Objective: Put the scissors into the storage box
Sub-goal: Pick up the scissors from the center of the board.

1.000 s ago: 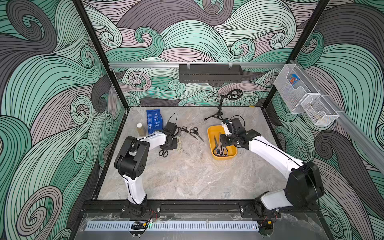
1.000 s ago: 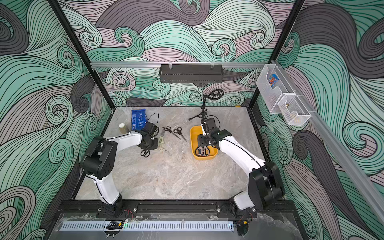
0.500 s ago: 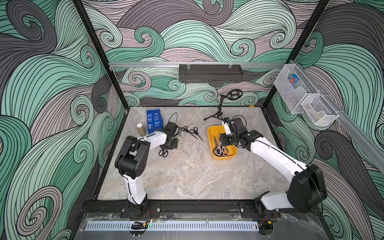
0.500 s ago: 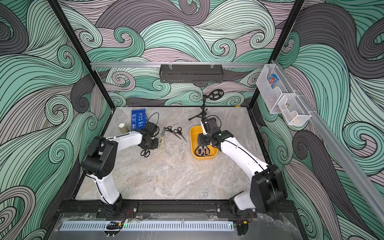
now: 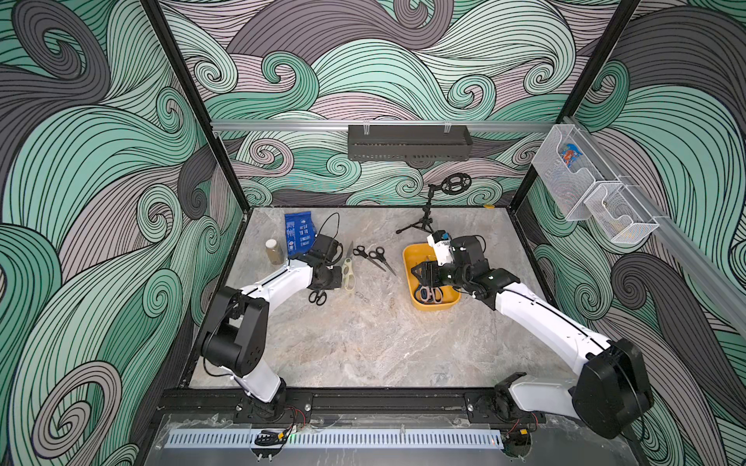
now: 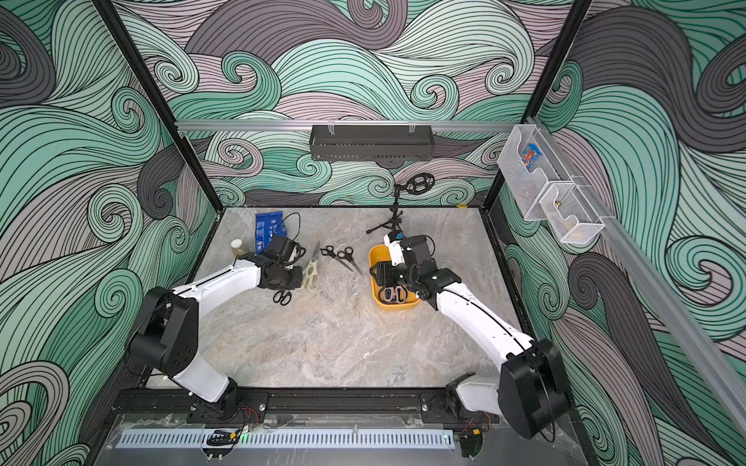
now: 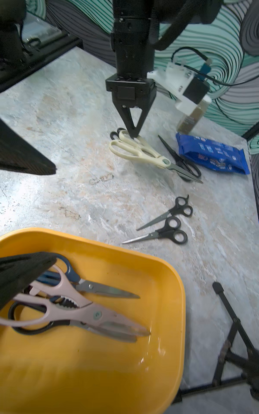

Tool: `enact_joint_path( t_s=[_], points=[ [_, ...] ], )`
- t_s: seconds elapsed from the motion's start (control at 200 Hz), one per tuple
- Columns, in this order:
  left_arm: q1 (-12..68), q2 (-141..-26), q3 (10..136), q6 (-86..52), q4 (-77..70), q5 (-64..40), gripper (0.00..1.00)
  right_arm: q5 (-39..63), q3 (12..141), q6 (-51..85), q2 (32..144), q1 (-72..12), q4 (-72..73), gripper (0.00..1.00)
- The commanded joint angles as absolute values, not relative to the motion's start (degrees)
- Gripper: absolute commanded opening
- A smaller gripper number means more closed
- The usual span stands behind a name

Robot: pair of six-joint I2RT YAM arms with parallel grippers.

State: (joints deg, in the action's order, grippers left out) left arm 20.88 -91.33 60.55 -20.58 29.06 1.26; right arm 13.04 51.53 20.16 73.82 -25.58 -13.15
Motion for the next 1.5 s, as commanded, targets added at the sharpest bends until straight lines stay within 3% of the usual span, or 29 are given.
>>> enact_joint_path(
  t_s=[0.0,0.29,0.77,1.236,1.496],
  points=[
    [21.3,-87.8,60.8,-22.6,27.4,-3.8,0.00,21.4,48.3,25.7,72.0,-26.3,-1.4,0.61],
    [21.5,-82.2,57.1,-27.7,19.7,-13.9,0.00,26.8,45.9,27.9,73.3,-28.8,7.9,0.67],
    [26.3,-73.9,48.2,-34.7,10.3,-14.8,0.00,29.6,49.8,30.2,82.6,-34.9,12.2,0.65],
    [29.9,-70.2,46.3,-36.8,7.8,-12.9,0.00,28.8,50.4,31.1,85.1,-35.3,12.5,0.44],
    [31.3,-69.7,46.2,-37.2,7.3,-12.0,0.00,28.7,50.3,31.7,84.9,-35.3,12.4,0.23]
  ],
)
